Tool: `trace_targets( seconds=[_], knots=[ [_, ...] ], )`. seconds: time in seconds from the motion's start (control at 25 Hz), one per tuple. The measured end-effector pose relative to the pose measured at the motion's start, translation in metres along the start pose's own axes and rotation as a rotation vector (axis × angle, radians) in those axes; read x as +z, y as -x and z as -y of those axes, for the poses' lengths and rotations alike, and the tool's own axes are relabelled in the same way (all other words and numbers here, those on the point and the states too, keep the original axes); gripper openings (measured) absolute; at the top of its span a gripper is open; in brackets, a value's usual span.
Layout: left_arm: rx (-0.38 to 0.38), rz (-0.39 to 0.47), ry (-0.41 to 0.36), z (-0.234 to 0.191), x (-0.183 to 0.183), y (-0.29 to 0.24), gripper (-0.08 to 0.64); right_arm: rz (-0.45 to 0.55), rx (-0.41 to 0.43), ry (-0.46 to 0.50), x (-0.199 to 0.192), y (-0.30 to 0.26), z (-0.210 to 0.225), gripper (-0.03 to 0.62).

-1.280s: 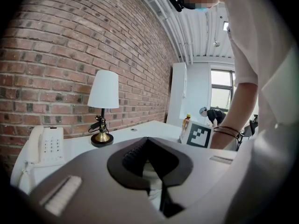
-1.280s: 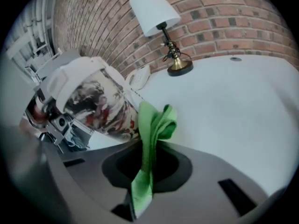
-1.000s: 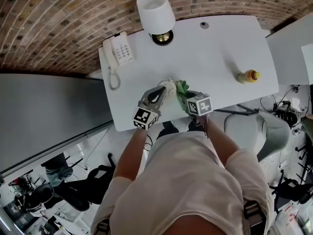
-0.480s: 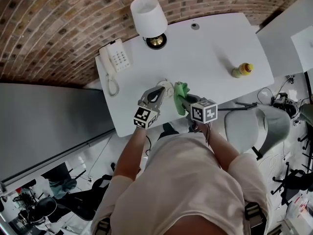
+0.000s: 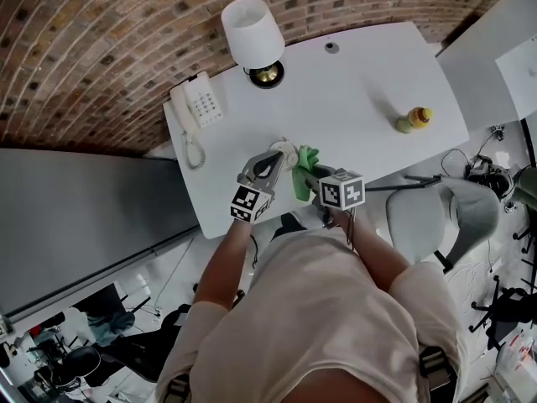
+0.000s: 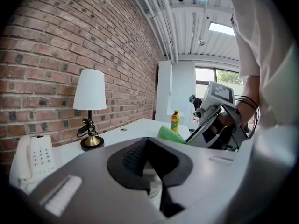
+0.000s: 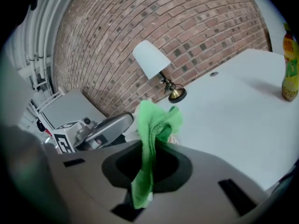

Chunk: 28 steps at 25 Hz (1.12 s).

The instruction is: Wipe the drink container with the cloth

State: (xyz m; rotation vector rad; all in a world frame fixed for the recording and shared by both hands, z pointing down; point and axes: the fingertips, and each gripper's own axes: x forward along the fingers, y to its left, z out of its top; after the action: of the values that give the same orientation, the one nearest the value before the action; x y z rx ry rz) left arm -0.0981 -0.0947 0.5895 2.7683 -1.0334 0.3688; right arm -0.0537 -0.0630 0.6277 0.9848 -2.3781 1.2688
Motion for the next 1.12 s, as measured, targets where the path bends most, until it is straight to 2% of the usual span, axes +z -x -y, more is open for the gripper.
trace_targets(
  seconds=[0.6, 1.12],
  knots=[
    [0.015, -0.011, -0.003, 0.002, 0.001, 0.000, 0.006, -0.097, 0.051, 0.006, -0.015, -0.019, 0.014, 0.043],
    [0.038, -0.008, -0.002, 0.001, 0.003, -0.001, 0.006, -0.303, 0.063, 0.045, -0.048, -0.055, 0.048, 0.043]
  ],
)
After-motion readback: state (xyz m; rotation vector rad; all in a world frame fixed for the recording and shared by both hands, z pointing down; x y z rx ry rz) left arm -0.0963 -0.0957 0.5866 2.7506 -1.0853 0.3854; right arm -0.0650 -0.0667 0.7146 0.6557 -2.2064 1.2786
